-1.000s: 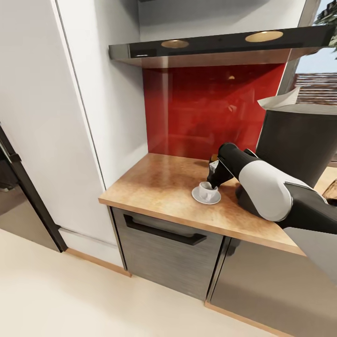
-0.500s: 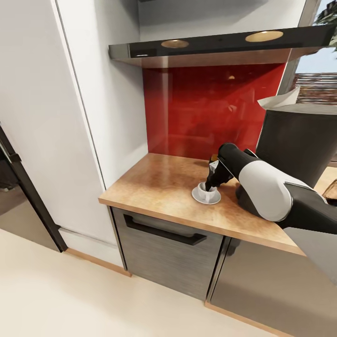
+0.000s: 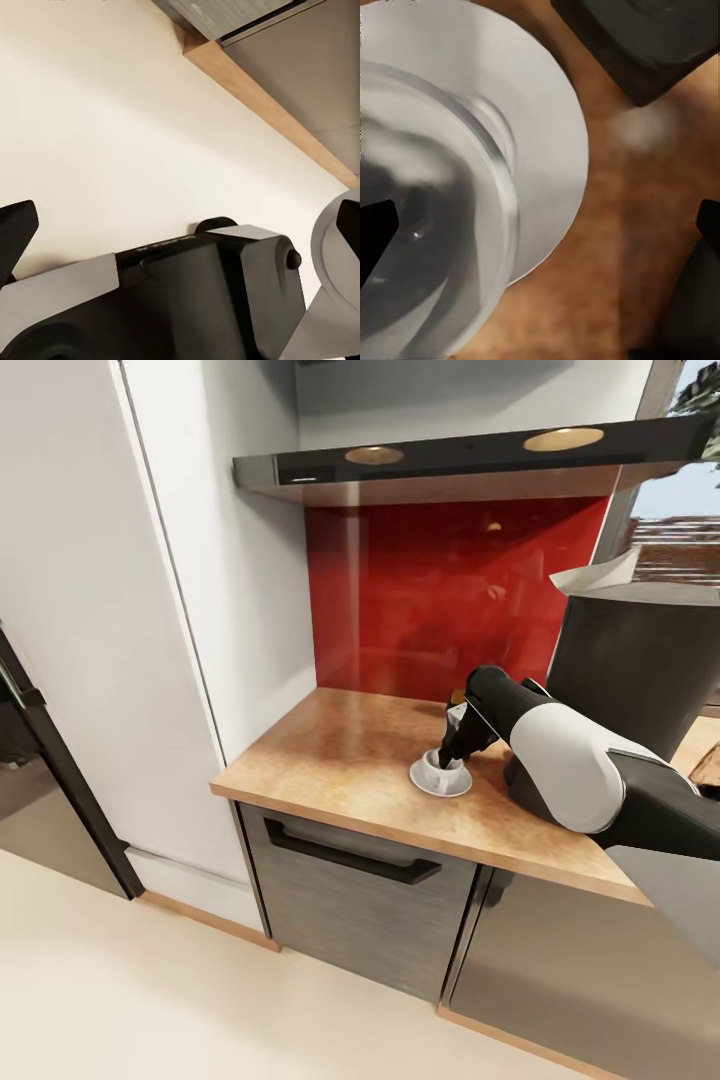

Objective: Set up a coffee station on the kitchen countertop: keep the coffee maker on the countertop, move the bottle of coffee from the kitchen shelf to the counter next to the coffee maker, place a paper coffee filter on top of the coffee maker, put the saucer next to the coffee maker with the coffee cup on the saucer, and place the electric kettle next to the coffee maker.

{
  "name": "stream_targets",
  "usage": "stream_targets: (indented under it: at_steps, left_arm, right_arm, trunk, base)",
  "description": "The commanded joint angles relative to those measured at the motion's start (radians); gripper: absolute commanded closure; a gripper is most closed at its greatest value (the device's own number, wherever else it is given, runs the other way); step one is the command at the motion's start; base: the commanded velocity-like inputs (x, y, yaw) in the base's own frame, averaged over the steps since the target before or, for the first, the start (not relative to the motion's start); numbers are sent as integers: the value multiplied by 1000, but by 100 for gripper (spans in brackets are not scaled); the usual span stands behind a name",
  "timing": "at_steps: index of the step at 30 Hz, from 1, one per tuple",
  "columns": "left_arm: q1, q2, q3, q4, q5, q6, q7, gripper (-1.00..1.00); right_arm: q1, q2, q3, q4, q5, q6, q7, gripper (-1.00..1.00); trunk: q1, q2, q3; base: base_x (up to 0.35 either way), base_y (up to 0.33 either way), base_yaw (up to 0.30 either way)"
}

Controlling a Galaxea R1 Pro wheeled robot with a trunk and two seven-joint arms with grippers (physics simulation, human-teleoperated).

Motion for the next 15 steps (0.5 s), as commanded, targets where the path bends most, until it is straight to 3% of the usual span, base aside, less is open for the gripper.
stream_targets:
  at_steps: [1,15]
  left_arm:
    - [-1,0,-9,0,6,-9,-1,-100]
    - [-1,0,-9,0,6,-9,-1,-100]
  right_arm:
    - [0,0,-5,-2,11,3,8,-100]
    - [0,0,-5,-2,10,3,8,-100]
  trunk:
    - [0,0,0]
    - [0,0,12]
  base:
    - [0,0,0]
    - [0,0,0]
